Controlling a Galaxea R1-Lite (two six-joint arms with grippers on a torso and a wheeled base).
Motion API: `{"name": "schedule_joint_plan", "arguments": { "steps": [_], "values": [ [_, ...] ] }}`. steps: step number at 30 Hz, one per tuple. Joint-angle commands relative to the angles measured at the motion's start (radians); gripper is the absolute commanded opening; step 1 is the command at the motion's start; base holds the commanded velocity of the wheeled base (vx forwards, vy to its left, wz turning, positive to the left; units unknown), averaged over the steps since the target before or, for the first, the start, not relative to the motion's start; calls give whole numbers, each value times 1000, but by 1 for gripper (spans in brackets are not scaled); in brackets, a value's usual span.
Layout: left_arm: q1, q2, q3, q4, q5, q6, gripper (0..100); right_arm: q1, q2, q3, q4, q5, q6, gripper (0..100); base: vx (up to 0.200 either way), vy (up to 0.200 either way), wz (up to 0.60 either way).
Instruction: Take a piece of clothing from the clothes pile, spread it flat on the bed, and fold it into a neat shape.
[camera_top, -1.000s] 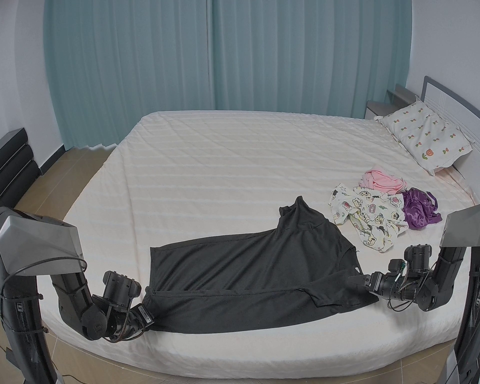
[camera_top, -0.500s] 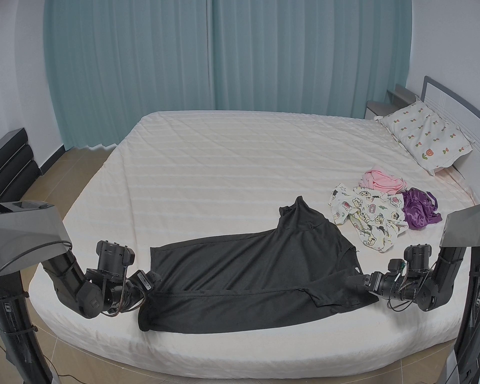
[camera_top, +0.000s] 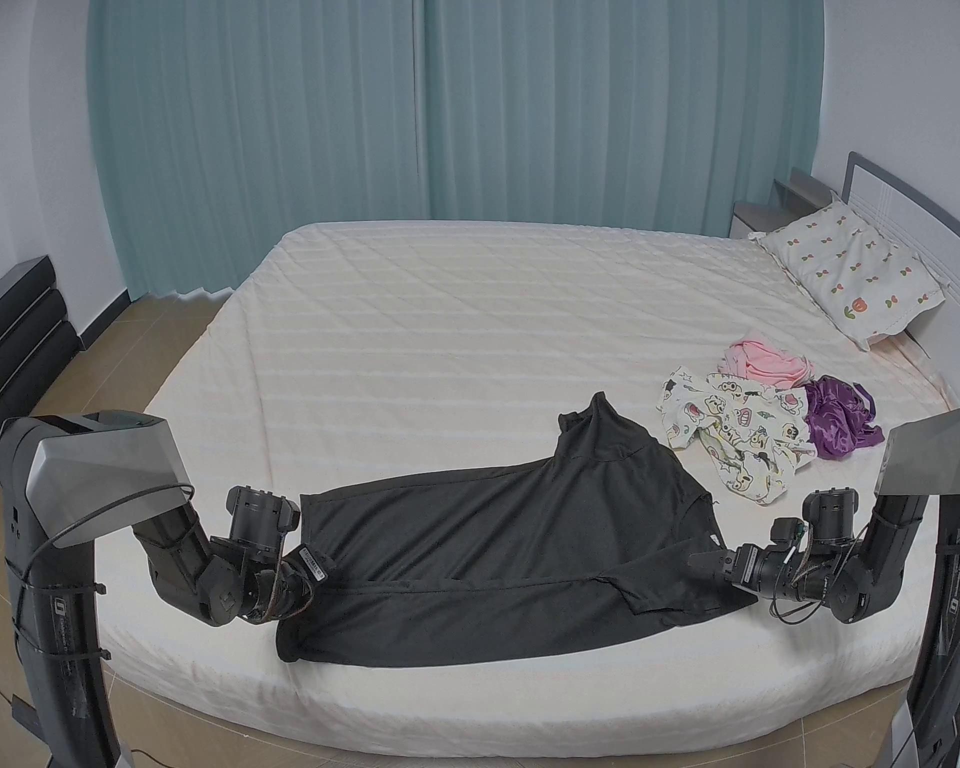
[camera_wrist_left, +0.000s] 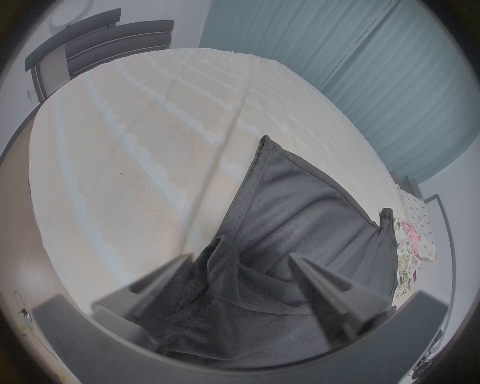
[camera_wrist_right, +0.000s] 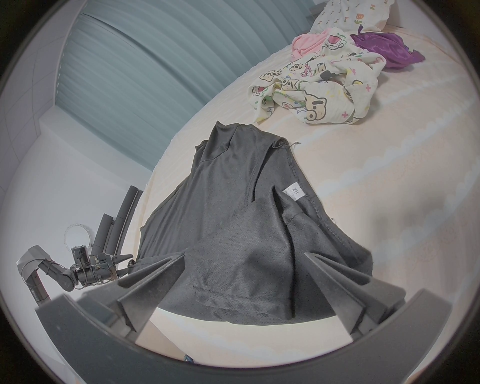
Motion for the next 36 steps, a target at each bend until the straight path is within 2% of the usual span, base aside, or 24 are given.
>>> {"name": "schedule_joint_plan", "arguments": {
  "steps": [1, 11, 15, 36],
  "values": [
    [0, 23, -7, 0, 3, -3, 0, 8, 4, -4, -1, -2, -1, 100, 0, 0, 0],
    [40, 3, 27, -1, 9, -3, 0, 40, 10, -48, 4, -16, -4, 100, 0, 0, 0],
    [43, 4, 28, -1, 9, -3, 0, 45, 44, -114, 18, -64, -11, 100, 0, 0, 0],
    [41, 14, 28, -1, 8, -9, 0, 51, 127, -261, 62, -80, -11, 100, 0, 0, 0]
  ]
}}
